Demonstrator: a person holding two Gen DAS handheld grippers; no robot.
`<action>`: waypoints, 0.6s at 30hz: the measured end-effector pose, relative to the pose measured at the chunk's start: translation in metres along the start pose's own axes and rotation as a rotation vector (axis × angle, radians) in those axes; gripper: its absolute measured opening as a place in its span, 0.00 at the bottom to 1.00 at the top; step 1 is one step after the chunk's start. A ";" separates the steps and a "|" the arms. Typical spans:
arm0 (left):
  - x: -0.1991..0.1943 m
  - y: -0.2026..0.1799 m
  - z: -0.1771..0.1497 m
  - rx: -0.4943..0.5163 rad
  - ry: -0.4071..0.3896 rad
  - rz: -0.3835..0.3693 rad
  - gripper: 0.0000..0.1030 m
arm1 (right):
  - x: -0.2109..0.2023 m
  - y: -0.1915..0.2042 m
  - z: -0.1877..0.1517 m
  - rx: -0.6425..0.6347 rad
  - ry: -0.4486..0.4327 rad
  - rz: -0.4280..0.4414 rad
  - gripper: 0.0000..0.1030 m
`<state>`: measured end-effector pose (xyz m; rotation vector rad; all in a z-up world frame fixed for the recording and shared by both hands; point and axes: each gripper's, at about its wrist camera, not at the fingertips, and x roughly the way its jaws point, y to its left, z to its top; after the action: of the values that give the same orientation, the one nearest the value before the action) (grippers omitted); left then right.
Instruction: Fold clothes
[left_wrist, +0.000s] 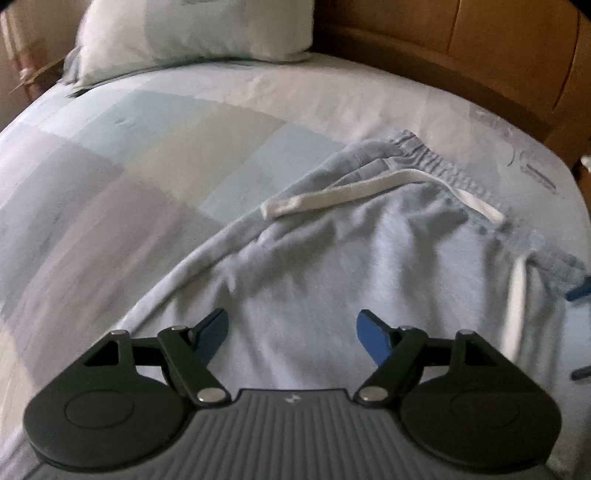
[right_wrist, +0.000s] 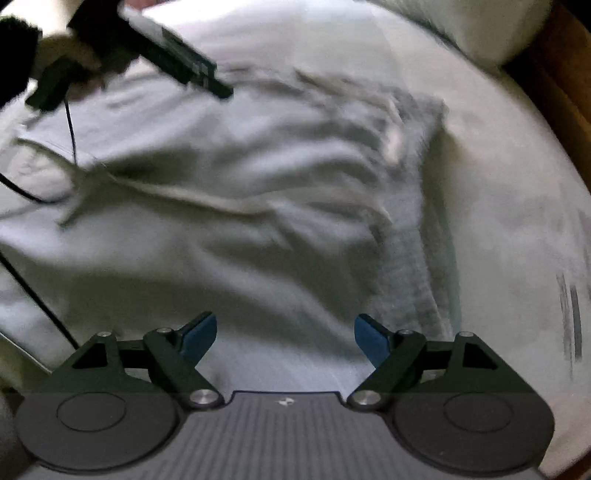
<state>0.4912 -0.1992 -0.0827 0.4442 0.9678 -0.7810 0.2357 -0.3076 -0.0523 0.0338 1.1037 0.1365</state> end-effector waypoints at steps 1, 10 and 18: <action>-0.010 0.005 -0.007 -0.022 0.002 0.005 0.75 | -0.002 0.008 0.007 -0.021 -0.023 0.023 0.84; -0.094 0.032 -0.129 -0.276 0.118 0.189 0.75 | 0.036 0.101 0.065 -0.182 -0.066 0.256 0.85; -0.156 0.033 -0.243 -0.502 0.159 0.243 0.75 | 0.074 0.185 0.076 -0.267 0.028 0.317 0.85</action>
<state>0.3281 0.0411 -0.0726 0.1806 1.1890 -0.2679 0.3189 -0.1118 -0.0657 -0.0326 1.0944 0.5691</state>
